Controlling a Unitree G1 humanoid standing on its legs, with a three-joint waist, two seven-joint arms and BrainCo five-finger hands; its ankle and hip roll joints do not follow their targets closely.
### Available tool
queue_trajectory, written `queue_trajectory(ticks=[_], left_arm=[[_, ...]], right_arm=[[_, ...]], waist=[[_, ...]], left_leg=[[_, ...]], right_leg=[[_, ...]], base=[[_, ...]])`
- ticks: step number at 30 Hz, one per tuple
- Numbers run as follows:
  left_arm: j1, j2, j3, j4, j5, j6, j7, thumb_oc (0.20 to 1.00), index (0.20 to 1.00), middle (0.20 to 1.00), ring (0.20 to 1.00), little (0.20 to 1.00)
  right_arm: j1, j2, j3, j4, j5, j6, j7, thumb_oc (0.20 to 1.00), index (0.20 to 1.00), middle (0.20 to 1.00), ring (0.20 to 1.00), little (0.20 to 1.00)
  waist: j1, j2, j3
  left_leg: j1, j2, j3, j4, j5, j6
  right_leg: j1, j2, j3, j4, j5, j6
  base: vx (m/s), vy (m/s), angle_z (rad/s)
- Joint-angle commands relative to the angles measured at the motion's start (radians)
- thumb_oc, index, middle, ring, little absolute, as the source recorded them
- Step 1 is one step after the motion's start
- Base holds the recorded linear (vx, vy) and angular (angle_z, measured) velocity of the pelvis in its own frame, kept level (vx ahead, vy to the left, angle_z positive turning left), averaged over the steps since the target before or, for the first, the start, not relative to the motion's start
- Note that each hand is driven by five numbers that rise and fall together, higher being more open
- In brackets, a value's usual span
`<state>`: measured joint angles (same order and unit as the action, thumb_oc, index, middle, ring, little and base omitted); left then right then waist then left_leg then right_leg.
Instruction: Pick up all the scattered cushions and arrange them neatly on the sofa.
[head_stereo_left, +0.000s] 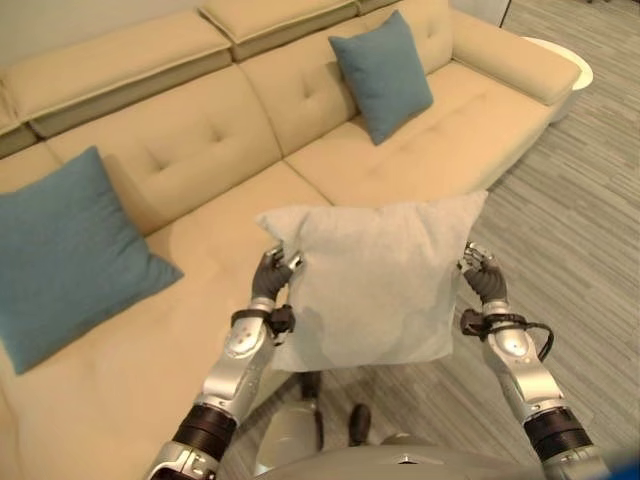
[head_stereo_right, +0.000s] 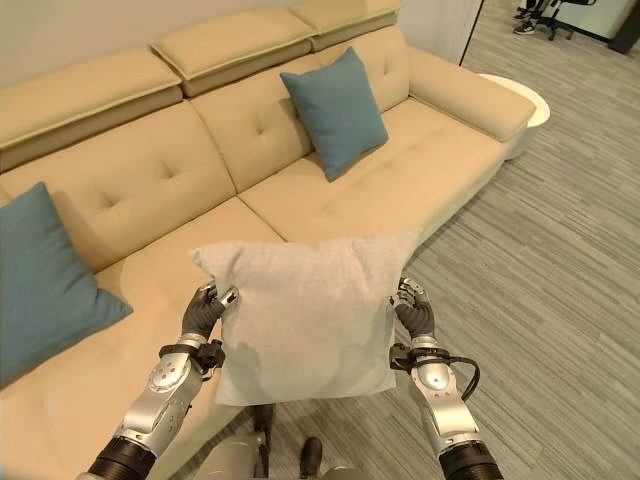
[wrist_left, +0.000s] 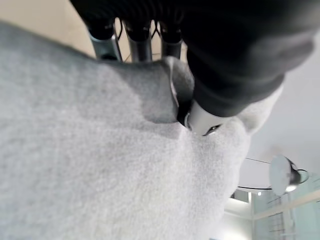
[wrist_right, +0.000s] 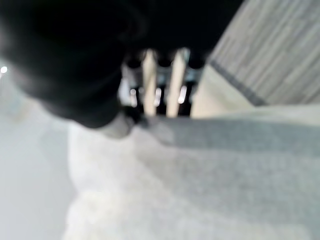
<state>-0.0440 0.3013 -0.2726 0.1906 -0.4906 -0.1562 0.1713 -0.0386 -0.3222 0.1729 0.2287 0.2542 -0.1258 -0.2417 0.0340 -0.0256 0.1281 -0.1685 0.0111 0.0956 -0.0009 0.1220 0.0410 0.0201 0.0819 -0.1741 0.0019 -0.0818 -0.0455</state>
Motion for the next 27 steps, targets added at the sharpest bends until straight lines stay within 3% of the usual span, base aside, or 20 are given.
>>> queue_trajectory(ticks=[1, 2, 4, 9, 12, 15, 21, 27], left_arm=[[-0.08, 0.013, -0.033, -0.131, -0.001, -0.068, -0.056, 0.2, 0.2, 0.2, 0.2, 0.2], [-0.081, 0.021, -0.03, -0.132, 0.002, -0.073, -0.053, 0.2, 0.2, 0.2, 0.2, 0.2], [-0.073, 0.023, -0.027, -0.137, 0.01, -0.076, -0.05, 0.2, 0.2, 0.2, 0.2, 0.2], [-0.07, 0.024, -0.025, -0.14, 0.016, -0.078, -0.053, 0.2, 0.2, 0.2, 0.2, 0.2], [-0.073, 0.014, -0.023, -0.133, 0.018, -0.086, -0.052, 0.2, 0.2, 0.2, 0.2, 0.2], [-0.092, 0.008, -0.033, -0.127, 0.021, -0.096, -0.056, 0.2, 0.2, 0.2, 0.2, 0.2], [-0.075, 0.003, -0.034, -0.128, 0.017, -0.092, -0.063, 0.2, 0.2, 0.2, 0.2, 0.2], [-0.049, 0.001, -0.014, -0.135, 0.01, -0.089, -0.063, 0.2, 0.2, 0.2, 0.2, 0.2]], right_arm=[[-0.082, 0.057, 0.03, -0.116, 0.01, -0.094, 0.061, 0.2, 0.2, 0.2, 0.2, 0.2], [-0.084, 0.067, 0.032, -0.117, 0.011, -0.094, 0.066, 0.2, 0.2, 0.2, 0.2, 0.2], [-0.08, 0.075, 0.032, -0.118, 0.008, -0.091, 0.076, 0.2, 0.2, 0.2, 0.2, 0.2], [-0.09, 0.072, 0.029, -0.119, 0.01, -0.092, 0.072, 0.2, 0.2, 0.2, 0.2, 0.2], [-0.089, 0.067, 0.023, -0.122, 0.004, -0.093, 0.072, 0.2, 0.2, 0.2, 0.2, 0.2], [-0.076, 0.056, 0.007, -0.126, -0.001, -0.098, 0.069, 0.2, 0.2, 0.2, 0.2, 0.2], [-0.071, 0.041, -0.002, -0.114, 0.016, -0.108, 0.071, 0.2, 0.2, 0.2, 0.2, 0.2], [-0.051, 0.023, -0.018, -0.126, 0.025, -0.107, 0.074, 0.2, 0.2, 0.2, 0.2, 0.2]], waist=[[0.029, -0.058, -0.058], [0.023, -0.049, -0.052], [0.012, -0.039, -0.046], [-0.011, -0.023, -0.042], [-0.043, -0.026, -0.028], [-0.07, -0.042, -0.021], [-0.071, -0.051, -0.033], [-0.058, -0.047, -0.057]], left_leg=[[-0.012, -0.028, 0.018, 0.142, -0.176, -0.034], [0.011, -0.028, 0.021, 0.148, -0.199, -0.018], [0.043, -0.031, 0.018, 0.146, -0.215, -0.008], [0.094, -0.033, 0.0, 0.124, -0.242, -0.008], [0.131, -0.047, -0.036, 0.119, -0.261, -0.012], [0.145, -0.07, -0.09, 0.128, -0.282, -0.019], [0.144, -0.062, -0.139, 0.124, -0.288, -0.042], [0.18, -0.02, -0.18, 0.057, -0.262, -0.065]], right_leg=[[0.01, -0.18, 0.014, 0.196, -0.033, 0.167], [-0.039, -0.199, 0.017, 0.288, -0.001, 0.186], [-0.102, -0.207, 0.029, 0.33, 0.034, 0.185], [-0.154, -0.218, 0.025, 0.205, 0.047, 0.176], [-0.207, -0.192, 0.116, 0.109, 0.09, 0.192], [-0.226, -0.16, 0.25, 0.083, 0.107, 0.206], [-0.191, -0.167, 0.199, 0.037, 0.137, 0.19], [-0.128, -0.148, 0.128, -0.002, 0.098, 0.158]], base=[[0.2, 0.195, -0.24], [0.18, 0.176, -0.25], [0.16, 0.117, -0.16], [0.15, 0.006, 0.1], [0.19, -0.02, 0.21], [0.17, -0.046, 0.66], [0.13, -0.127, 0.71], [0.11, -0.113, 0.31]])
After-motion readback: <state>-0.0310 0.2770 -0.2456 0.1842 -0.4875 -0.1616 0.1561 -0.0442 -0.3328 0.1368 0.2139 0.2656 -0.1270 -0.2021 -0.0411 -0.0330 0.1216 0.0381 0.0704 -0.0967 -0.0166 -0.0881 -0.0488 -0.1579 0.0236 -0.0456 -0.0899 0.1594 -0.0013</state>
